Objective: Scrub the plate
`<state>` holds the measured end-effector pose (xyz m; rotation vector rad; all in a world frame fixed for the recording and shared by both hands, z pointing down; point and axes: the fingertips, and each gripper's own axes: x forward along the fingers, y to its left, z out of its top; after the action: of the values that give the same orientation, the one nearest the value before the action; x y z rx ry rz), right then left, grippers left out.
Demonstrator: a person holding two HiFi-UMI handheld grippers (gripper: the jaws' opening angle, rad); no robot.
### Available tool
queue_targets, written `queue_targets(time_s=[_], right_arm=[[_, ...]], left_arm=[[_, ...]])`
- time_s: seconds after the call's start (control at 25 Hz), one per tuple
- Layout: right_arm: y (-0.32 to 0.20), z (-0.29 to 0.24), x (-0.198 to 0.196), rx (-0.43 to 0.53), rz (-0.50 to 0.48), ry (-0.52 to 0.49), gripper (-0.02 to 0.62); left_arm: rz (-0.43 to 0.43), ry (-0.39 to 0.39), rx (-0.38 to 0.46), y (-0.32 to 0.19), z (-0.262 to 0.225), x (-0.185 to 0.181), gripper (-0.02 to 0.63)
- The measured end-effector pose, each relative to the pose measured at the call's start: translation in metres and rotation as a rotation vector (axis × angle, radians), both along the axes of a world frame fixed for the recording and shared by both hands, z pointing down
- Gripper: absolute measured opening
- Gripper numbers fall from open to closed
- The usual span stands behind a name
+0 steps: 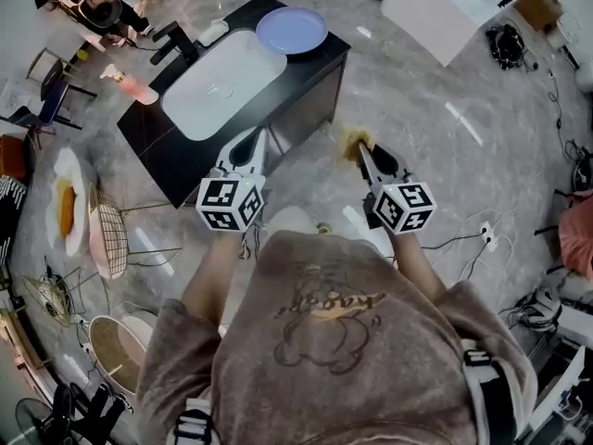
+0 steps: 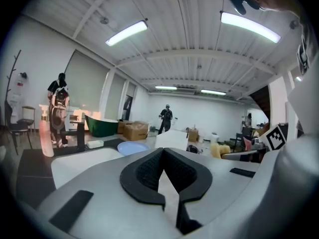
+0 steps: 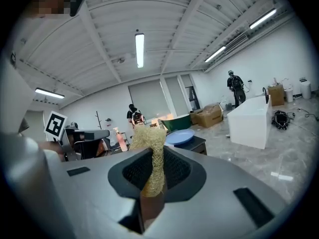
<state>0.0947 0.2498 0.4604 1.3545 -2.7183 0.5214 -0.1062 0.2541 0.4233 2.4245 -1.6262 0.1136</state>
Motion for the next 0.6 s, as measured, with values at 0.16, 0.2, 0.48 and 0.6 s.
queue_targets(time_s=[0.16,0.2,0.48,0.6], right_arm=[[-0.013,0.002,-0.004,-0.009,-0.021,-0.010,0.046],[-0.017,0.003,-0.007,-0.010,-0.027,-0.011,0.046],[-0.071,0.011,-0.024,-0.013,-0.025,-0.007,0.046],[-0.104,0.013,-0.034,-0.018,-0.015,-0.003,0.046]], left_arm=[[-0.040,0.036,-0.003,-0.004,0.000,-0.002,0.018],[-0.047,0.042,-0.004,-0.007,0.001,-0.003,0.018],[-0.074,0.051,0.005,-0.068,0.012,-0.011,0.018],[-0.042,0.049,0.000,-0.107,0.012,-0.018,0.018]])
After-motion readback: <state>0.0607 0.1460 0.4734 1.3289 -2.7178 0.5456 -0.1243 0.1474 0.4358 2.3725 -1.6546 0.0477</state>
